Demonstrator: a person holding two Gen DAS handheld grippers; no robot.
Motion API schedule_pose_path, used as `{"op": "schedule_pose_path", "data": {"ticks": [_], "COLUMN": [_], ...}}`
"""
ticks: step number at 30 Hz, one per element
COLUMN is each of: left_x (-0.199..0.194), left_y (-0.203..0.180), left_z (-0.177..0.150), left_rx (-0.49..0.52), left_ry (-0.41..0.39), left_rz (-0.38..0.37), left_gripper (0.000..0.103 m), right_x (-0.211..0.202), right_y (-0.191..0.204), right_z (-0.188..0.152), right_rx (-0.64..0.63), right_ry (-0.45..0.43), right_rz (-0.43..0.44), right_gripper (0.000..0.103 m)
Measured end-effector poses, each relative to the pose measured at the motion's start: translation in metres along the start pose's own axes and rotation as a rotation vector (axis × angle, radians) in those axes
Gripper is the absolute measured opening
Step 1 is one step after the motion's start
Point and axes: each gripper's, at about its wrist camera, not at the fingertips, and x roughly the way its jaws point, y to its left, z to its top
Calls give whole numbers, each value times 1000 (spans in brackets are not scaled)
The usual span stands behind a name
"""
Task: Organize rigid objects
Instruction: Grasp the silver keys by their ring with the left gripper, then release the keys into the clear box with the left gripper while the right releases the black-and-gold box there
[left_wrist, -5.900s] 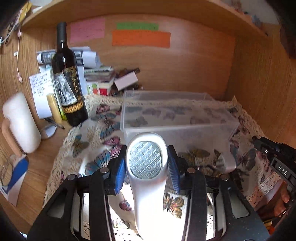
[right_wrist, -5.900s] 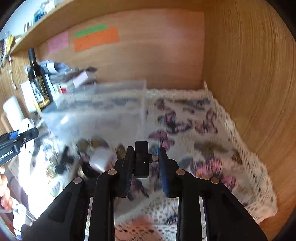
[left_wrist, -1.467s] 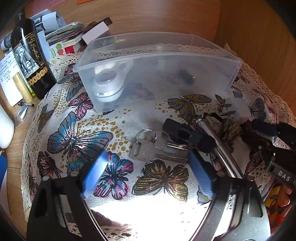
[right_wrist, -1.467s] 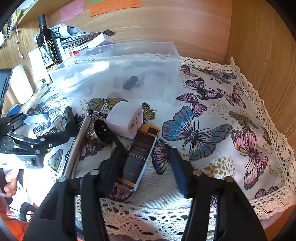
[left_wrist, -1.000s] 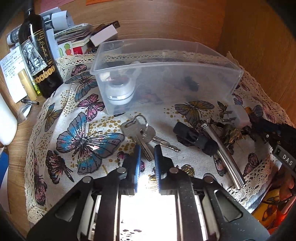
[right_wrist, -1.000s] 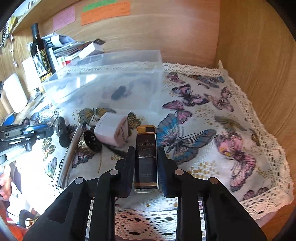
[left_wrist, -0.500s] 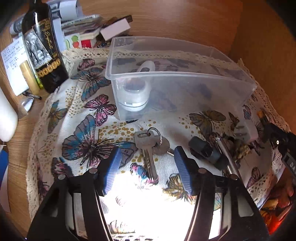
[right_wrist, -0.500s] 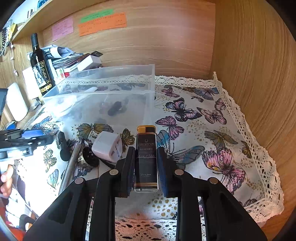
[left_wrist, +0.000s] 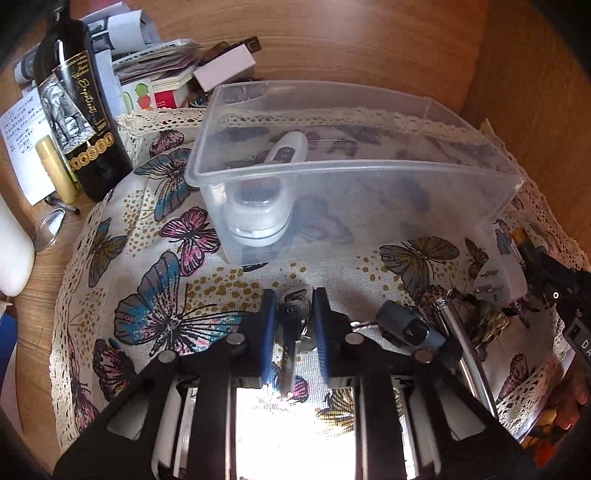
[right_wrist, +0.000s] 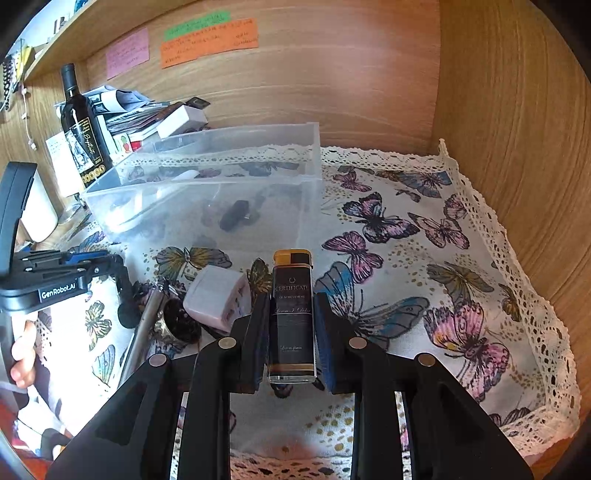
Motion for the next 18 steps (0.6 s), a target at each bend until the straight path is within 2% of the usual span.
{"op": "schedule_pose_path", "data": {"ticks": [1, 8, 18], "left_x": [-3, -20, -72], "left_y": [1, 8, 17], "left_z": [-1, -7, 8], "left_rx": [-3, -13, -28], "left_ry": [-6, -42, -193], "left_rz": [3, -5, -10], "left_gripper": [4, 4, 4], "right_x": [-1, -12, -23], "right_y": [2, 12, 25], "right_z": [2, 14, 32], "right_rx": [-2, -18, -41], "right_ry": [-7, -62, -130], "right_rz": [4, 18, 30], "right_gripper": [22, 22, 22]}}
